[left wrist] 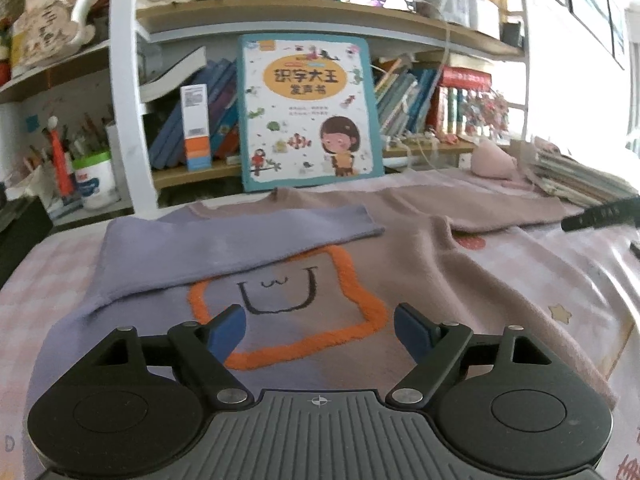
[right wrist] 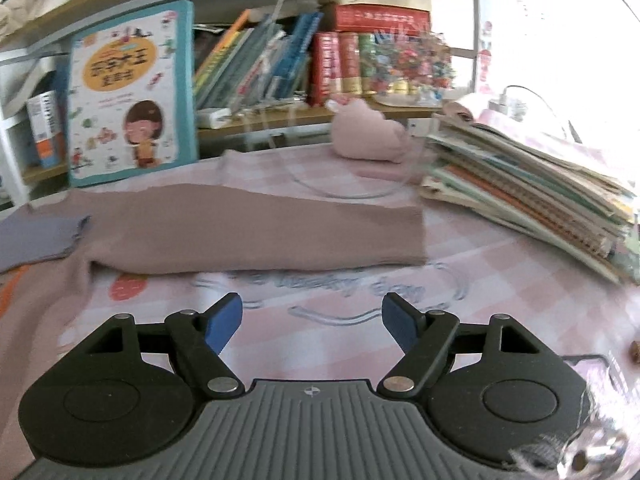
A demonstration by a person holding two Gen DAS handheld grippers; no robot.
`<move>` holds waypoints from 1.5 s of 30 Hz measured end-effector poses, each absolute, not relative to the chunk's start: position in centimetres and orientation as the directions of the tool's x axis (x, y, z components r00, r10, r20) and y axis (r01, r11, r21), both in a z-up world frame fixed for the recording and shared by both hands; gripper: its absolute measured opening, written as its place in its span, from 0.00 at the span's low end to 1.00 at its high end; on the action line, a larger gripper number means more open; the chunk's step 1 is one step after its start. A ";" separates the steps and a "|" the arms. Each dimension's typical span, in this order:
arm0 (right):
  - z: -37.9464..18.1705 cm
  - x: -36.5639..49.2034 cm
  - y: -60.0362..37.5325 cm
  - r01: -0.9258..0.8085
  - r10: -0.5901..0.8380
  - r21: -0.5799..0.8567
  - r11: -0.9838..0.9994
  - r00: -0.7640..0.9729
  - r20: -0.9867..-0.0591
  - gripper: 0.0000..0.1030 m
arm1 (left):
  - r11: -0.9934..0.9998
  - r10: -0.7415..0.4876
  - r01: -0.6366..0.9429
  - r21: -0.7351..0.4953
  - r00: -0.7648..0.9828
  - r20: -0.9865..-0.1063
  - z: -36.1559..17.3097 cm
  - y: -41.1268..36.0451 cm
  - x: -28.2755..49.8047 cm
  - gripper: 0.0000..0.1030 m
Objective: Fold clothes
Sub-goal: 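Release both tools and move the right tool to the beige sleeve cuff, then grasp the beige sleeve cuff with the right tool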
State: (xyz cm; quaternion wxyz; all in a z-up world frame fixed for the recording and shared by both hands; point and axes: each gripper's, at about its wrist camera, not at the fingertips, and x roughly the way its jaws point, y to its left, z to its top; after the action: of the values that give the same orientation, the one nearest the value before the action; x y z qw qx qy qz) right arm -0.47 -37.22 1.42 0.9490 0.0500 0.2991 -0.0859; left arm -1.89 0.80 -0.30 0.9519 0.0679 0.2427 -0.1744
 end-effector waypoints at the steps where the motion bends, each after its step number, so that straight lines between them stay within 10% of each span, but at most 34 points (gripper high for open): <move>1: 1.4 -0.3 -37.6 0.202 -0.140 0.044 0.978 0.803 -0.579 0.73 | 0.928 -0.299 0.368 0.050 0.820 -0.488 -0.4 0.7 -1.9 0.82; 18: 0.6 2.9 -43.6 0.321 -0.148 0.163 0.933 0.754 -0.640 0.69 | 0.916 -0.274 0.388 0.104 0.792 -0.546 -1.1 0.0 -2.1 0.88; 23: 0.6 4.2 -44.1 0.321 -0.134 0.193 0.927 0.766 -0.629 0.61 | 0.922 -0.220 0.360 0.141 0.788 -0.575 -1.4 -0.4 -1.7 0.89; 33: 0.5 5.3 -44.8 0.374 -0.208 0.155 0.914 0.762 -0.614 0.07 | 0.931 -0.202 0.339 0.138 0.790 -0.579 -1.4 -0.1 -1.6 0.93; 45: 2.2 4.2 -46.1 0.297 -0.011 0.457 0.839 0.848 -0.530 0.07 | 0.931 -0.206 0.342 0.131 0.784 -0.586 -1.5 -0.2 -1.5 0.93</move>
State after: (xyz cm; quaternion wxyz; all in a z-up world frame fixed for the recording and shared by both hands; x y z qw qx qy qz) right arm 4.17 -46.14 2.24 0.9221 0.2714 0.2631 -0.0834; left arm -1.47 -0.16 -1.50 0.9373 0.1155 0.2945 -0.1461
